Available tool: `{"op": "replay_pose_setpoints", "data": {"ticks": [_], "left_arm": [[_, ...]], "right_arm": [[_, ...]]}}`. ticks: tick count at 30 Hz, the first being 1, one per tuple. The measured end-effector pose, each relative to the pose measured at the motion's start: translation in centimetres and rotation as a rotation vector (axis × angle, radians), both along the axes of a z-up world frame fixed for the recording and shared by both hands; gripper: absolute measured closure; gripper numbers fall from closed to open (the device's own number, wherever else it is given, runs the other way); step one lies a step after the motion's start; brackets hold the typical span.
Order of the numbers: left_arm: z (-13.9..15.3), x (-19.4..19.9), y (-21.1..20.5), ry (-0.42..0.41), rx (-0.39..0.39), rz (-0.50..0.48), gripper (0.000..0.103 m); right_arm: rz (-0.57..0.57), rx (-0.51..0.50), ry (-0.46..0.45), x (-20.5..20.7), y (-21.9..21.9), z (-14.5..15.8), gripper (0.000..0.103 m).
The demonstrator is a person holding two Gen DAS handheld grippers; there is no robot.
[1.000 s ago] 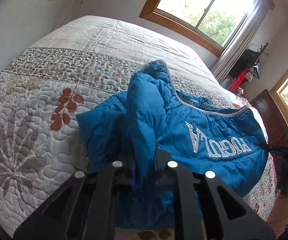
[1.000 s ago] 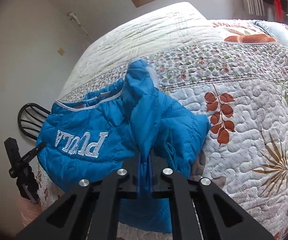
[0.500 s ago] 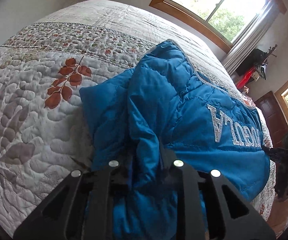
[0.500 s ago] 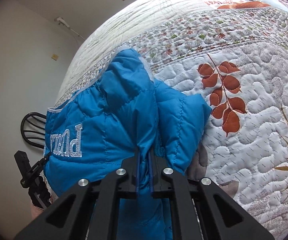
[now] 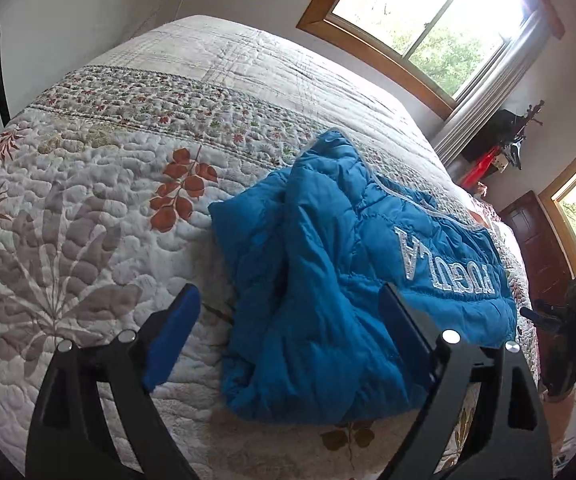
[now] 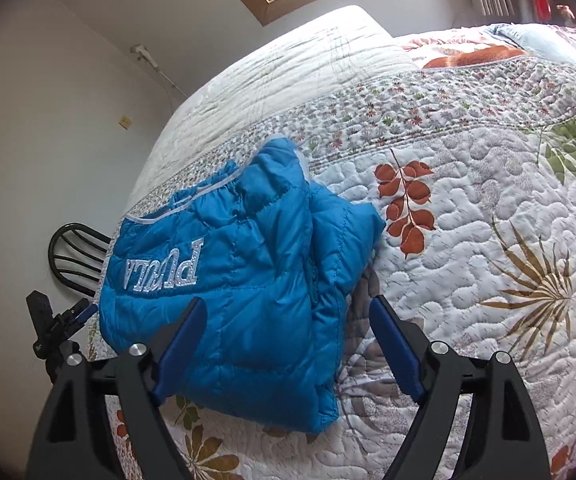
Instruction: Fold large clothes
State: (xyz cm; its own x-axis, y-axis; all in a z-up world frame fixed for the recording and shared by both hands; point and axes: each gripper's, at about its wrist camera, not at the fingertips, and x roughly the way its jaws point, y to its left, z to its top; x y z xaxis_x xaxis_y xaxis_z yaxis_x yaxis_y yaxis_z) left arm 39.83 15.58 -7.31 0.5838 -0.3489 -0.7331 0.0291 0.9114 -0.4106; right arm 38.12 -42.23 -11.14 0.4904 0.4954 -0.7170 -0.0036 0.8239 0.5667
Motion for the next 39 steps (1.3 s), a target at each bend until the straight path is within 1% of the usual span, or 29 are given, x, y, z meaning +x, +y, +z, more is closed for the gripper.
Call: {"op": "replay_pose_setpoints", "data": {"ticks": [2,5,7,12,13,16,18,24,25,26,27,28,29,30,31,32,33,36,39], "left_arm": [[-0.8,0.4,0.7,0.019,-0.014,0.008,0.014],[-2.2,1.2,1.4,0.047,-0.074,0.0,0.013],[-2.9,1.8,1.4,0.06,-0.096,-0.013,0.013],[-3.8,3.4,0.7,0.058,-0.155,-0.056,0.013],[-4.0,3.8,0.4,0.062,-0.164,-0.068,0.013],[-5.0,5.3,-0.5,0.093,-0.156,-0.095,0.013],[-5.7,6.4,-1.0,0.119,-0.16,-0.098,0.013],[-6.7,9.4,-2.1,0.175,-0.226,-0.124,0.011],[-6.7,9.7,-2.3,0.18,-0.23,-0.123,0.011],[-6.7,9.8,-2.4,0.179,-0.225,-0.119,0.019],[-6.7,9.8,-2.7,0.174,-0.227,-0.124,0.035],[-6.6,9.8,-2.9,0.17,-0.253,-0.132,0.042],[-6.5,9.7,-2.9,0.161,-0.267,-0.124,0.053],[-6.3,9.5,-3.0,0.146,-0.261,-0.121,0.06],[-5.9,9.2,-3.3,0.129,-0.252,-0.119,0.063],[-5.6,8.9,-3.4,0.114,-0.248,-0.114,0.069],[-5.2,8.6,-3.6,0.103,-0.248,-0.107,0.074],[-3.4,7.6,-3.8,0.064,-0.253,-0.093,0.082],[-0.9,6.3,-4.1,0.014,-0.262,-0.094,0.086]], "right_arm": [[0.005,0.014,0.014,0.3,-0.2,-0.9,0.019],[0.012,0.064,0.034,1.1,-0.3,-2.3,0.018],[0.013,0.085,0.04,1.7,-0.3,-3.0,0.018],[0.015,0.107,0.07,3.4,0.1,-4.7,0.017],[0.017,0.111,0.076,3.7,0.2,-5.1,0.017],[0.023,0.13,0.094,4.5,0.6,-6.1,0.017],[0.029,0.141,0.089,5.0,0.9,-6.6,0.015],[0.066,0.144,0.07,6.5,2.5,-6.8,0.015],[0.063,0.137,0.068,6.8,2.9,-6.7,0.018],[0.062,0.139,0.066,7.0,3.1,-6.7,0.026],[0.061,0.148,0.064,7.0,3.1,-6.7,0.03],[0.066,0.166,0.061,6.9,3.1,-6.6,0.043],[0.069,0.184,0.057,6.8,3.2,-6.5,0.055],[0.071,0.187,0.049,6.7,3.2,-6.2,0.06],[0.074,0.181,0.038,6.3,3.3,-5.7,0.067],[0.076,0.174,0.023,6.0,3.3,-5.2,0.072],[0.076,0.169,0.008,5.7,3.4,-4.6,0.073],[0.083,0.153,-0.042,4.7,3.7,-2.3,0.078],[0.103,0.131,-0.093,3.4,4.3,0.5,0.079]]}}
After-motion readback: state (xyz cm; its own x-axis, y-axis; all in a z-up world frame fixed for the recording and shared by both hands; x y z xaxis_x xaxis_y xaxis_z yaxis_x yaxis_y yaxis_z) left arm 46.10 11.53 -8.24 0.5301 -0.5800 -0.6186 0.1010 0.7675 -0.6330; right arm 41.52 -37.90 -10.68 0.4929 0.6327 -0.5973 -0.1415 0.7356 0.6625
